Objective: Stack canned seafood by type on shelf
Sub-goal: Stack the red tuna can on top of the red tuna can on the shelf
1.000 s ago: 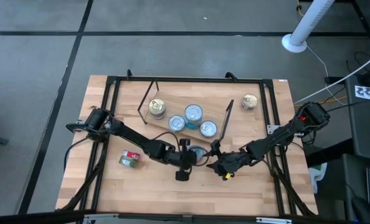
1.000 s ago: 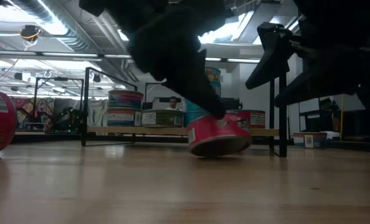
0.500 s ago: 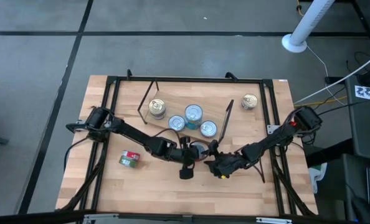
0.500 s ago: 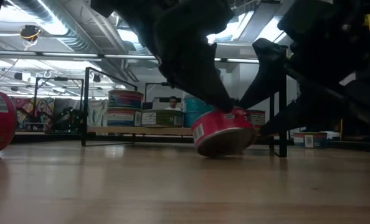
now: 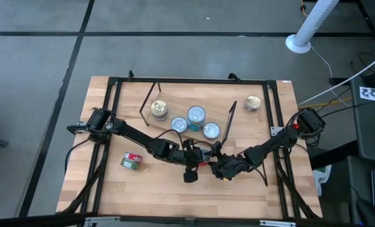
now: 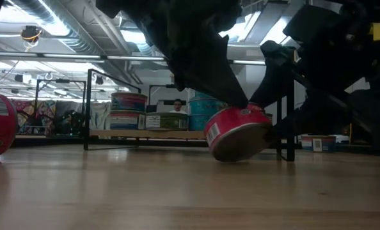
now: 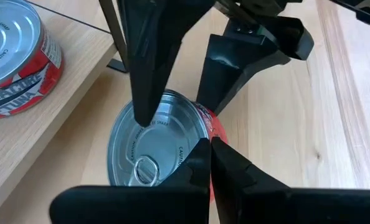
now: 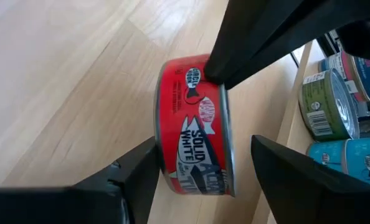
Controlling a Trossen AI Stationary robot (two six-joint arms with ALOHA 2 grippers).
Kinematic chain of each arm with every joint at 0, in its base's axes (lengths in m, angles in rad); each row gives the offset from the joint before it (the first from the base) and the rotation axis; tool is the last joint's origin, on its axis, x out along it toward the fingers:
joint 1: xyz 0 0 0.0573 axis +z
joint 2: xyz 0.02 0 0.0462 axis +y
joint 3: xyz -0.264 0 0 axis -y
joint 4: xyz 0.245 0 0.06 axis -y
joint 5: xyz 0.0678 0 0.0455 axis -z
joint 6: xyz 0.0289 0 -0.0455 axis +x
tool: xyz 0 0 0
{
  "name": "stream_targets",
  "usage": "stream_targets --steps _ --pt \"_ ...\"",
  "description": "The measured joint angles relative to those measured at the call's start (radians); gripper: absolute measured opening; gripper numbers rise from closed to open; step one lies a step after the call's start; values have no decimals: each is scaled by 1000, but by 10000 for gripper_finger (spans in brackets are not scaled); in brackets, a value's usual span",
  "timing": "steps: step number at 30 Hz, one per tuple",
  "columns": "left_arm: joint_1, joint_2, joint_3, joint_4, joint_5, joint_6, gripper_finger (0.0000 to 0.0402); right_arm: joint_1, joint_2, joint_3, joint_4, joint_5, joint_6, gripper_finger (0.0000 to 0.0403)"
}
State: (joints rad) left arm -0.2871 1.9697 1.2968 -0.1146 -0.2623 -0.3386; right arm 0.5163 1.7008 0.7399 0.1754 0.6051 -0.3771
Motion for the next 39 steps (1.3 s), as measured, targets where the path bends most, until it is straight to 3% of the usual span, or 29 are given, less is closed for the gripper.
stream_targets --steps 4,12,28,33,39 --pt "-1 0 0 0 0 0 0 0 0 0 0 -6 0 221" --pt "-3 -2 0 1 1 30 24 1 0 0 4 -65 31 122" --pt "-48 -2 0 -9 -46 293 239 0 -4 2 45 -133 349 131" --pt "-45 -2 0 -10 -59 343 261 0 -3 0 82 -149 399 131" --pt "-45 -2 0 -36 -66 413 248 0 -3 -1 114 -156 403 131"
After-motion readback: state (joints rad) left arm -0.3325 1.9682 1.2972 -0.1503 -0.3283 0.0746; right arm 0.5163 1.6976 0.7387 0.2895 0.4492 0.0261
